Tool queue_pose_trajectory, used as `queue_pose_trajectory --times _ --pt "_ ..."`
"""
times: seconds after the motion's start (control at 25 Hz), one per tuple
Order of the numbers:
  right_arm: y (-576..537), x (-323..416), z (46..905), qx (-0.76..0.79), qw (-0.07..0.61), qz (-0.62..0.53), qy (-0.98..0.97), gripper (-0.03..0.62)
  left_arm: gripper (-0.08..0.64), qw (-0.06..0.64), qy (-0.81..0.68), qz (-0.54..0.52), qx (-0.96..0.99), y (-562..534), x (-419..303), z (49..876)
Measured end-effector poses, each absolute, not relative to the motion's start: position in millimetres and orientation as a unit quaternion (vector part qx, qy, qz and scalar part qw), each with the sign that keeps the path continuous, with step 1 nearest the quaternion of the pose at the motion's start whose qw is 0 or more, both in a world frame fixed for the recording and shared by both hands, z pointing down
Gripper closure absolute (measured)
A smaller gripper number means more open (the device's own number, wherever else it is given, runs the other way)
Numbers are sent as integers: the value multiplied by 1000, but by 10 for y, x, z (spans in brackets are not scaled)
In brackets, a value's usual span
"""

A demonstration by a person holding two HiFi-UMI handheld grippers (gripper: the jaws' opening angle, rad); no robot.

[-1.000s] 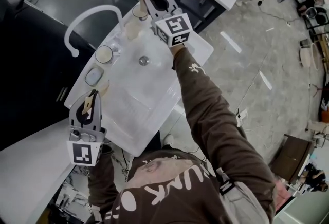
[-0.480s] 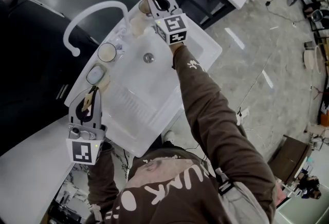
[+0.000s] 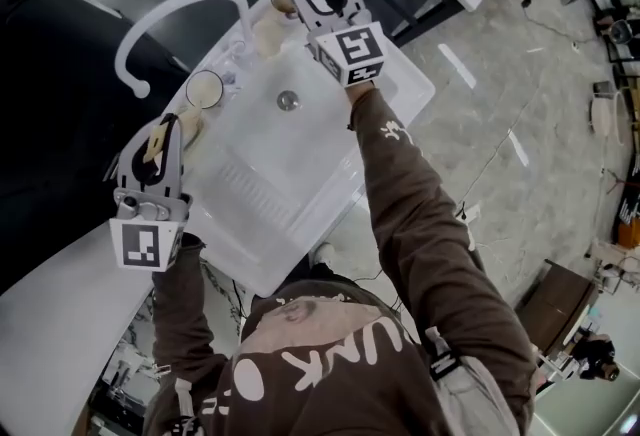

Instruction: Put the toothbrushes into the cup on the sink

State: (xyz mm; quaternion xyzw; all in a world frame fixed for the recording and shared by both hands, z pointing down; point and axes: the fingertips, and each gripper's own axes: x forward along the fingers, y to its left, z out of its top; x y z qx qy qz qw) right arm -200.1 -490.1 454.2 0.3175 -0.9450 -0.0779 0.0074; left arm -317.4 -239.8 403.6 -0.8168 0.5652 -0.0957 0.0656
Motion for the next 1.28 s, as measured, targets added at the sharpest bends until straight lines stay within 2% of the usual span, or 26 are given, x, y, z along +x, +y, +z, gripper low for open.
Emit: queue_pose_trajectory --times 0.56,1.0,1.28 --pt "-4464 -1790 3986 302 -51 -112 -945 449 543 47 562 -118 -817 -3052 -3267 4731" --pt "-4205 -1544 3929 305 -50 -112 -945 451 541 42 564 -133 -814 -3189 -3241 5090" --pt "-3944 -1382 3787 304 -50 -116 -944 449 457 80 561 -114 -816 -3050 -3097 4586"
